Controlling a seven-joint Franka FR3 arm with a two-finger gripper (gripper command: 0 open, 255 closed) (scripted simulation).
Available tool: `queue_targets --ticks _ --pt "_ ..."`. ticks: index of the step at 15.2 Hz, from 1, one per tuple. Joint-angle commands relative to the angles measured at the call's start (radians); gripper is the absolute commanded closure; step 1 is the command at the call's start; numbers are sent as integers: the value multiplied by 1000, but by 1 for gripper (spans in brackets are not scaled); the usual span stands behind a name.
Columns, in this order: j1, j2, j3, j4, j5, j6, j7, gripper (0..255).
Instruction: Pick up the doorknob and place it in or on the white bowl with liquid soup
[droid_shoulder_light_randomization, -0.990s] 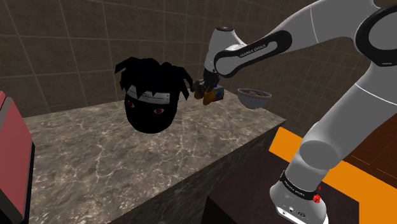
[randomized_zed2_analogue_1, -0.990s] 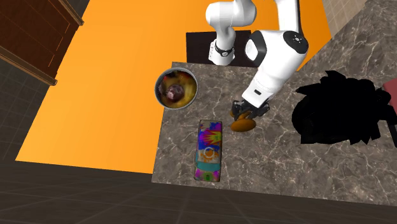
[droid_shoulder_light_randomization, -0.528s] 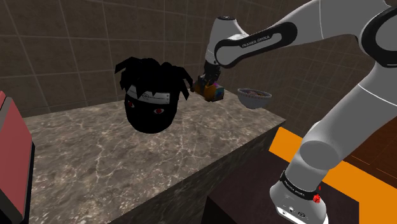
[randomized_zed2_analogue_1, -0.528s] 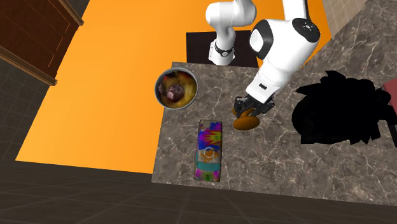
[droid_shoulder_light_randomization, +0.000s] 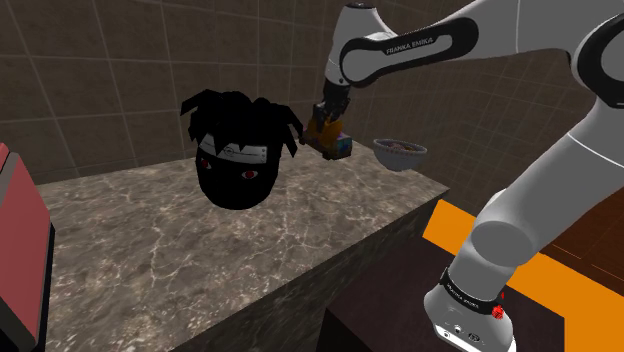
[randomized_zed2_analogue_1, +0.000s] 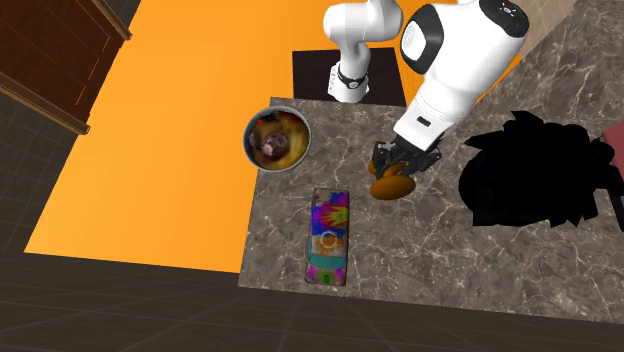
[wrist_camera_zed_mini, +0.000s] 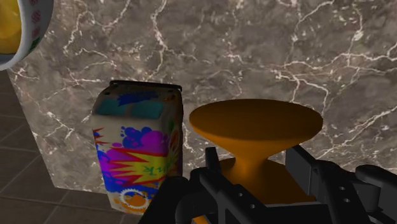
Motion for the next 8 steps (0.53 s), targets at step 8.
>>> queue_targets --ticks 8 --pt "2 -7 -1 112 13 -118 -25 255"
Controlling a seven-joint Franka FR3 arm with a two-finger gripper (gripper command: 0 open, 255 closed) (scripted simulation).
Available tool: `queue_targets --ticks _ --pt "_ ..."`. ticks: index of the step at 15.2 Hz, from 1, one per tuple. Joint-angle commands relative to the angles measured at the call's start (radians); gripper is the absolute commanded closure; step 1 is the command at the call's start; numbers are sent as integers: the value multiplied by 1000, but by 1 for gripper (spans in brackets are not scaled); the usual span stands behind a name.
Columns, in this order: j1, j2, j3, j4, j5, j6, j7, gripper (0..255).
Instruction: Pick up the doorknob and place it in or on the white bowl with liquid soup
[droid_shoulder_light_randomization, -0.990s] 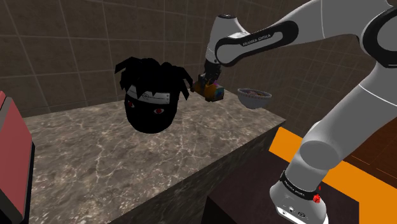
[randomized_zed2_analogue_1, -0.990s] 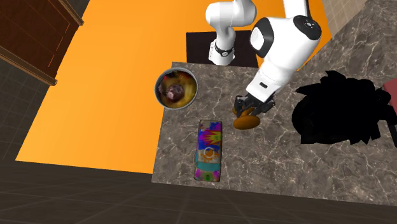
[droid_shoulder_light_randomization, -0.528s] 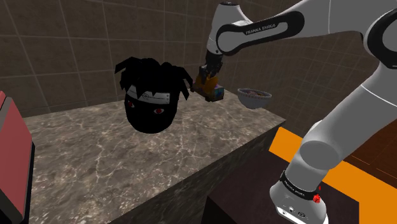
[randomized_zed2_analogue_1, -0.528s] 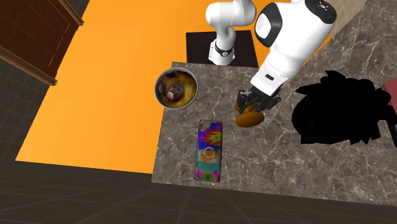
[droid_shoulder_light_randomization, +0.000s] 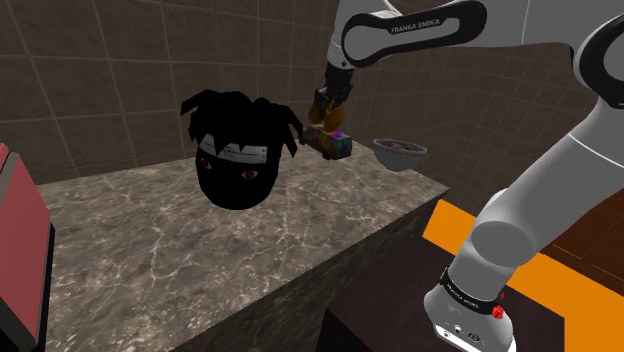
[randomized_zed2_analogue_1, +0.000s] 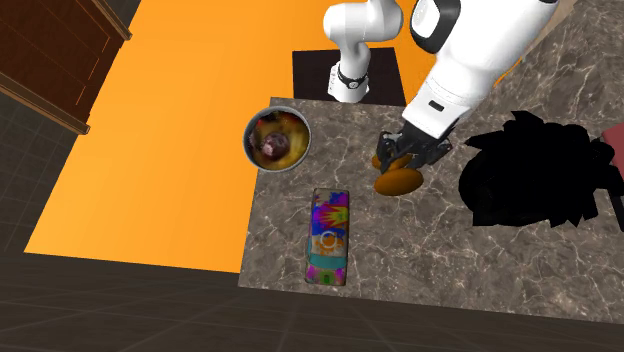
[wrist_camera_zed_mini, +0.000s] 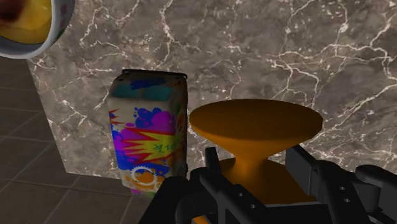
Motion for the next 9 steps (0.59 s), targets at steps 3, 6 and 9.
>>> queue_targets --ticks 3,6,9 --pt "-6 -25 -15 6 6 -26 -28 255" --pt "-24 -94 -61 -60 13 -19 -94 255" --pt "-43 -157 -110 -116 13 -16 -161 255"
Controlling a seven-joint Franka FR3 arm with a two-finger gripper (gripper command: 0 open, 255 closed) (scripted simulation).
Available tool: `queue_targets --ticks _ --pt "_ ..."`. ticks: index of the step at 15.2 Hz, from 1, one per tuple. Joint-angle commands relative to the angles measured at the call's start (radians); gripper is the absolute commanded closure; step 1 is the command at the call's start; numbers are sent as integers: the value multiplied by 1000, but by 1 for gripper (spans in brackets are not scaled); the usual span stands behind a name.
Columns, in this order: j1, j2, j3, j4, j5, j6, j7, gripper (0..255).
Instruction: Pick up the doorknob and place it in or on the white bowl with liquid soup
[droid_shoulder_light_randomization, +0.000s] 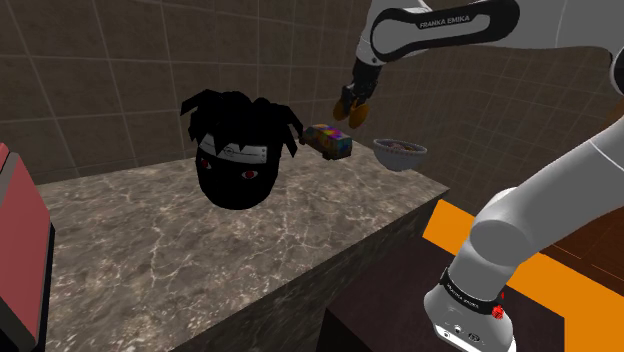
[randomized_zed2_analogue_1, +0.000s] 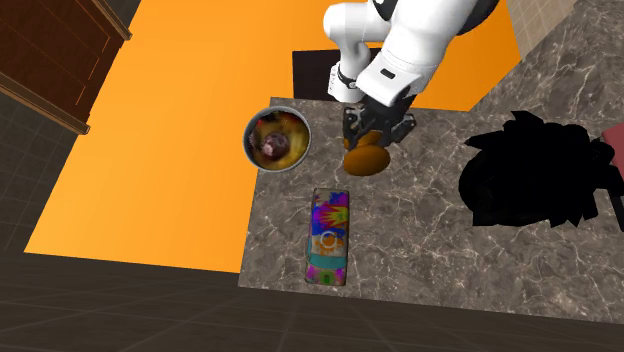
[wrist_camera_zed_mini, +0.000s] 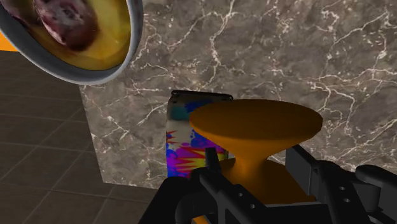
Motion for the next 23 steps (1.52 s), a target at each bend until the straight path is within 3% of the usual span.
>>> queue_targets --ticks 1,16,23 --pt "-12 -36 -31 -35 -2 6 -43 255" --pt "-123 -220 -313 -141 -64 -20 -397 255" --pt "-130 -221 -327 -235 -78 73 -390 255"
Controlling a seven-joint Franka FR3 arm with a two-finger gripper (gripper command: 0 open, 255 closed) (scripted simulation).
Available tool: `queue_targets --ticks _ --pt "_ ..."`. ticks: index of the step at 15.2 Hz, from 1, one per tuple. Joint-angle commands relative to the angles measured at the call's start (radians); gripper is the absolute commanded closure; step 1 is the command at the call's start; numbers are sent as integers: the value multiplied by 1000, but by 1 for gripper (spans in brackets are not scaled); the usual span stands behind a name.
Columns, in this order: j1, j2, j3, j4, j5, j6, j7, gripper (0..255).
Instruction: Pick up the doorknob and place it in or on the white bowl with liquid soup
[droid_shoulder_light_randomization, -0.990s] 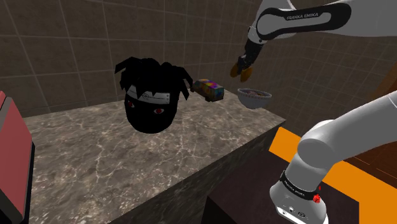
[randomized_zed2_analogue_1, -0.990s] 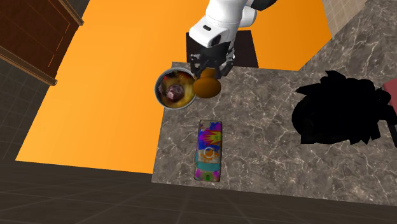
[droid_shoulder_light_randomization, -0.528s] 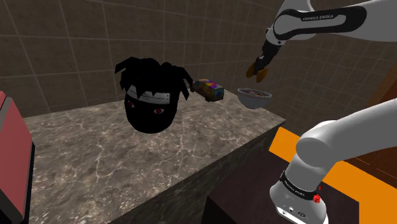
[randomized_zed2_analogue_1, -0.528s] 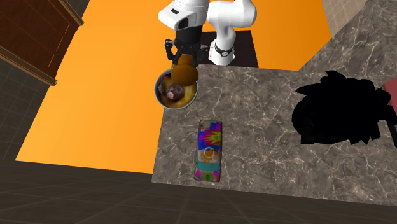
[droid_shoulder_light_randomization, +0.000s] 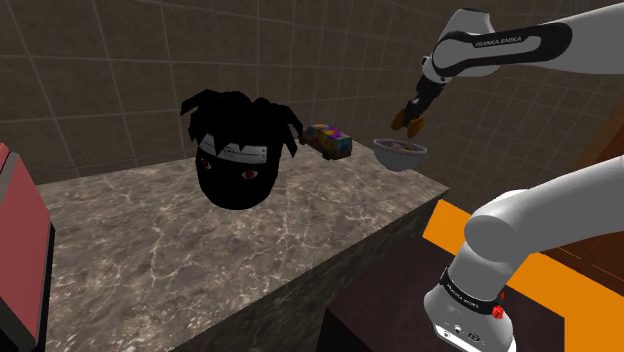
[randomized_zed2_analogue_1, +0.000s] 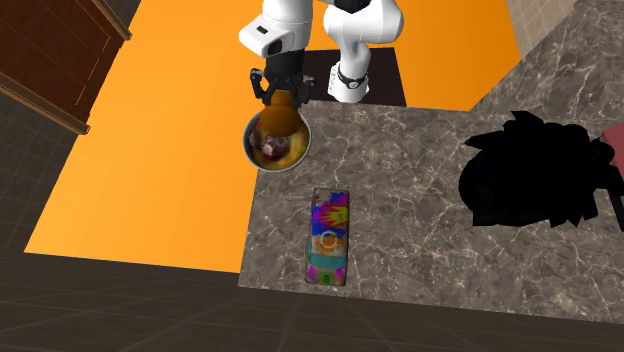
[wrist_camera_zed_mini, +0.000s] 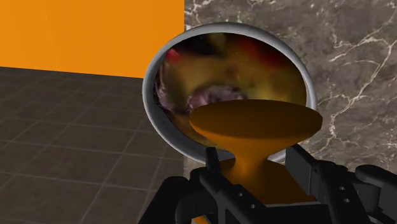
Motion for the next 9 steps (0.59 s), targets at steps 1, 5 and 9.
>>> queue_targets --ticks 1,5,9 --pt "-2 1 -4 -28 -4 30 3 255" --pt "-6 7 -13 -77 -13 85 6 255" --pt "-9 13 -19 -108 -18 121 8 255"
